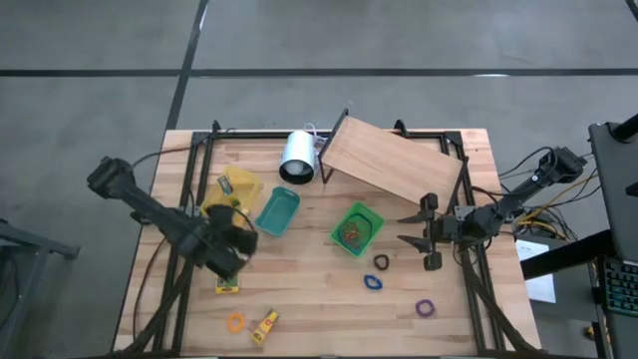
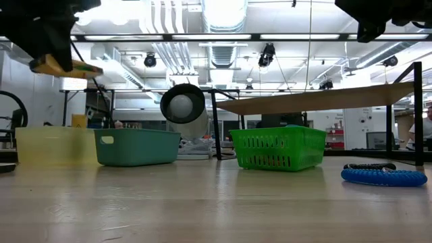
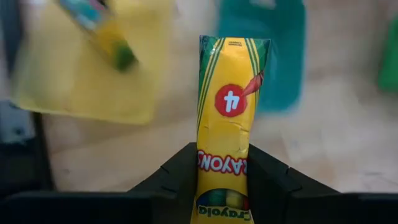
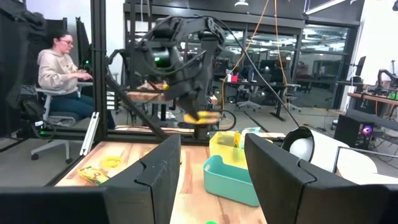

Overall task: Pick & Place Office Desk Supplies
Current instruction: Put the top small yellow crayon box into the yellow bin

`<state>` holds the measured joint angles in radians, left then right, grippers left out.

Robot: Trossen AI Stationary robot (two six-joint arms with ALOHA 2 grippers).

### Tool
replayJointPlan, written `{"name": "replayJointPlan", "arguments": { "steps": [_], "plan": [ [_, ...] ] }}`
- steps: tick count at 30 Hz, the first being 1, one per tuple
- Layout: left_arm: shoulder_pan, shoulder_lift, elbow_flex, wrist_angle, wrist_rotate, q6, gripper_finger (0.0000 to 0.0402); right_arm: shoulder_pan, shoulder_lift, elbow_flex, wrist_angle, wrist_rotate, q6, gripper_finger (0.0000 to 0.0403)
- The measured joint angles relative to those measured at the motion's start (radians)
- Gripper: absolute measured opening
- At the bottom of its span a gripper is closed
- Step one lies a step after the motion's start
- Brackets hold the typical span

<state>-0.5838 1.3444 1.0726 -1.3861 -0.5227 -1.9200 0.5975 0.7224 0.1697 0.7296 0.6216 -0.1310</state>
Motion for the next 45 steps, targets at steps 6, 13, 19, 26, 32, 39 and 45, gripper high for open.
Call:
{"name": "replayJointPlan", "arguments": {
  "steps": [6, 13, 19, 26, 32, 39, 45],
  "plan": [
    [0.066, -0.144, -0.036, -0.085, -0.114, -0.046, 0.0119, 0.0, 0.0, 0.0, 0.0, 0.0, 0.0, 0.0178],
    [0.378, -0.291, -0.093, 0.013, -0.09, 0.45, 0.0119, 0.0, 0.0, 0.0, 0.0, 0.0, 0.0, 0.0178],
    [0.742, -0.35, -0.133, 0.213, 0.058, 0.898, 0.0119, 0.0, 0.0, 0.0, 0.0, 0.0, 0.0, 0.0178],
    [1.015, -0.329, -0.24, 0.417, 0.258, 0.984, 0.0119, 0.0, 0.0, 0.0, 0.0, 0.0, 0.0, 0.0178],
    [1.055, -0.301, -0.318, 0.537, 0.311, 0.896, 0.0119, 0.0, 0.0, 0.0, 0.0, 0.0, 0.0, 0.0178],
    [1.055, -0.3, -0.357, 0.521, 0.311, 0.618, 0.0119, 0.0, 0.0, 0.0, 0.0, 0.0, 0.0, 0.0178],
    [1.055, -0.299, -0.361, 0.521, 0.32, 0.61, 0.0119, 0.0, 0.0, 0.0, 0.0, 0.0, 0.0, 0.0178]
  ]
}}
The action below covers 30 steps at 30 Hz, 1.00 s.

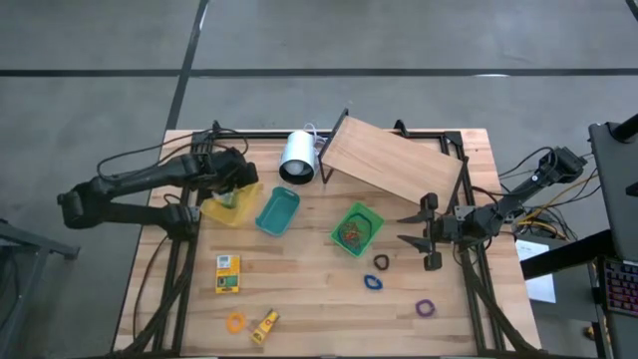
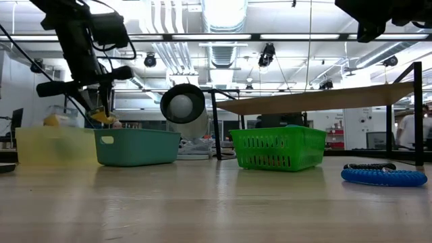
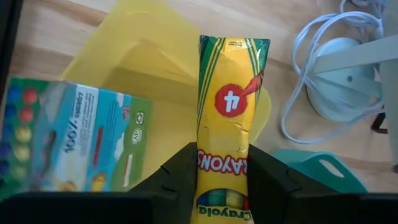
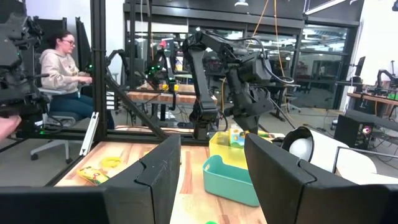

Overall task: Pick & Place Office Desk Supplies
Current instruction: Put the top small yellow crayon box into the yellow bin

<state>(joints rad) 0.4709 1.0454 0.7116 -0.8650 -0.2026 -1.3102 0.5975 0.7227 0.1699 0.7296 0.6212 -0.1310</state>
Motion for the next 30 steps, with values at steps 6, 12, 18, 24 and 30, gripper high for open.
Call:
{"name": "replayJointPlan", "arguments": {
  "steps": [6, 12, 18, 24, 30],
  "plan": [
    [0.0, 0.0, 0.0, -0.005, 0.002, 0.001, 0.0119, 0.0, 0.0, 0.0, 0.0, 0.0, 0.0, 0.0178],
    [0.0, 0.0, -0.039, -0.015, 0.005, -0.007, 0.0119, 0.0, 0.0, 0.0, 0.0, 0.0, 0.0, 0.0178],
    [0.0, 0.0, -0.104, 0.046, 0.024, 0.002, 0.0119, 0.0, 0.0, 0.0, 0.0, 0.0, 0.0, 0.0178],
    [0.0, 0.0, -0.111, 0.054, 0.024, 0.066, 0.0119, 0.0, 0.0, 0.0, 0.0, 0.0, 0.0, 0.0178],
    [0.0, 0.0, -0.111, 0.057, 0.024, 0.119, 0.0119, 0.0, 0.0, 0.0, 0.0, 0.0, 0.0, 0.0178]
  ]
}}
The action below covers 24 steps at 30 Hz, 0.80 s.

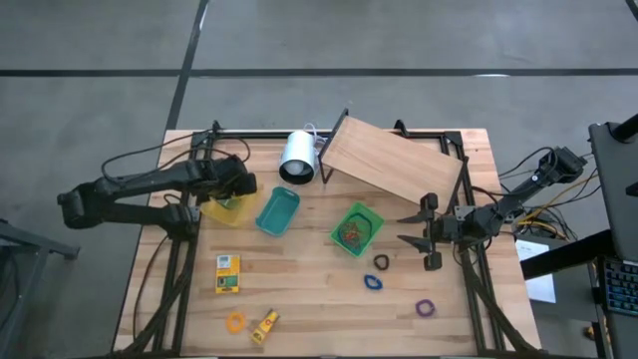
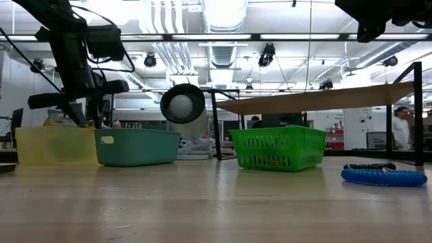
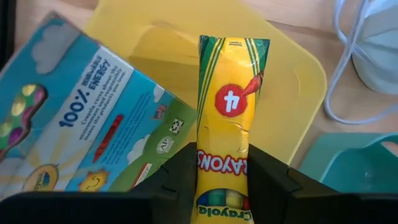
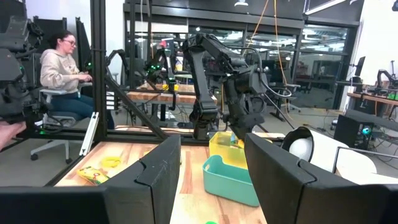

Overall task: Pick & Place Office Desk Supplies
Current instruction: Put the top small yellow crayon box into the yellow bin, then put the bottom small yellow crayon box into the yellow bin

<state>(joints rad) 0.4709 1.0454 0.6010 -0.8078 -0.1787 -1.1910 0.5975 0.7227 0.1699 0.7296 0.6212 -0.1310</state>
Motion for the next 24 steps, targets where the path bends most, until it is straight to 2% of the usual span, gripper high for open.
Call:
{"name": "replayJointPlan", "arguments": {
  "steps": [4, 14, 20, 24],
  "plan": [
    [0.0, 0.0, 0.0, 0.0, 0.0, 0.032, 0.013, 0.0, 0.0, 0.0, 0.0, 0.0, 0.0, 0.0178],
    [0.0, 0.0, -0.002, 0.006, -0.003, 0.012, 0.0188, 0.0, 0.0, 0.0, 0.0, 0.0, 0.0, 0.0178],
    [0.0, 0.0, 0.007, 0.0, 0.003, 0.013, 0.0191, 0.0, 0.0, 0.0, 0.0, 0.0, 0.0, 0.0178],
    [-0.004, -0.002, 0.063, -0.055, 0.042, 0.054, 0.0187, 0.0, 0.0, 0.0, 0.0, 0.0, 0.0, 0.0178]
  ]
}}
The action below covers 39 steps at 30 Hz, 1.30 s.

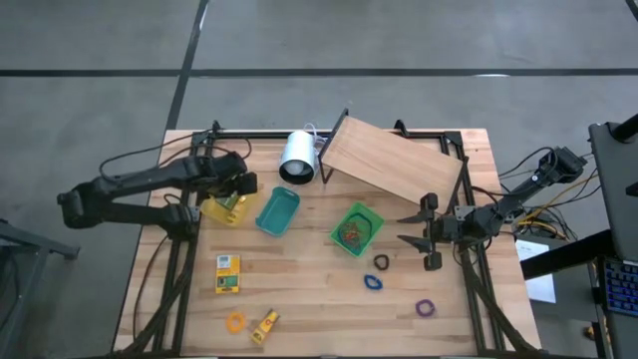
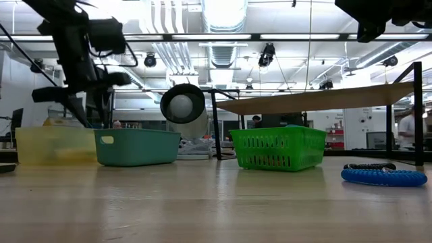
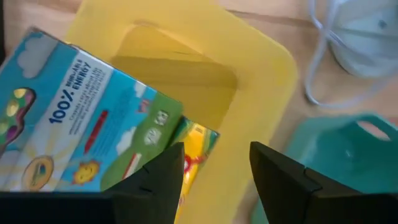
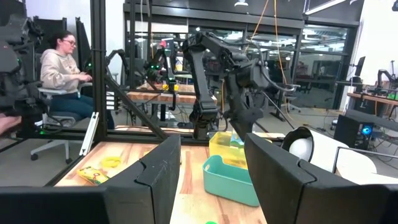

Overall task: Pick & Place Office Desk Supplies
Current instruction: Put the bottom small yellow crayon box into the yellow bin

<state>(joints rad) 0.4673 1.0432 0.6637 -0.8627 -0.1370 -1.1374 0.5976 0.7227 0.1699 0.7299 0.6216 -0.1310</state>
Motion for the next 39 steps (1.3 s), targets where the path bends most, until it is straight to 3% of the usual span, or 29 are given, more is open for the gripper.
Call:
{"name": "replayJointPlan", "arguments": {
  "steps": [7, 16, 21, 26, 31, 39],
  "plan": [
    [-0.169, -0.001, 0.127, -0.097, -0.016, 0.031, 0.0185, 0.0, 0.0, 0.0, 0.0, 0.0, 0.0, 0.0178],
    [-0.655, -0.001, 0.236, -0.197, -0.213, -0.266, 0.0185, 0.0, 0.0, 0.0, 0.0, 0.0, 0.0, 0.0178],
    [-0.917, 0.003, 0.222, -0.142, -0.276, -0.437, 0.0185, 0.0, 0.0, 0.0, 0.0, 0.0, 0.0, 0.0178],
    [-1.131, 0.08, 0.215, -0.045, -0.402, -0.491, 0.0184, 0.0, 0.0, 0.0, 0.0, 0.0, 0.0, 0.0178],
    [-1.224, 0.207, 0.255, 0.041, -0.367, -0.49, 0.0184, 0.0, 0.0, 0.0, 0.0, 0.0, 0.0, 0.0178],
    [-1.246, 0.438, 0.364, 0.096, -0.214, -0.49, 0.0184, 0.0, 0.0, 0.0, 0.0, 0.0, 0.0, 0.0178]
  ]
}}
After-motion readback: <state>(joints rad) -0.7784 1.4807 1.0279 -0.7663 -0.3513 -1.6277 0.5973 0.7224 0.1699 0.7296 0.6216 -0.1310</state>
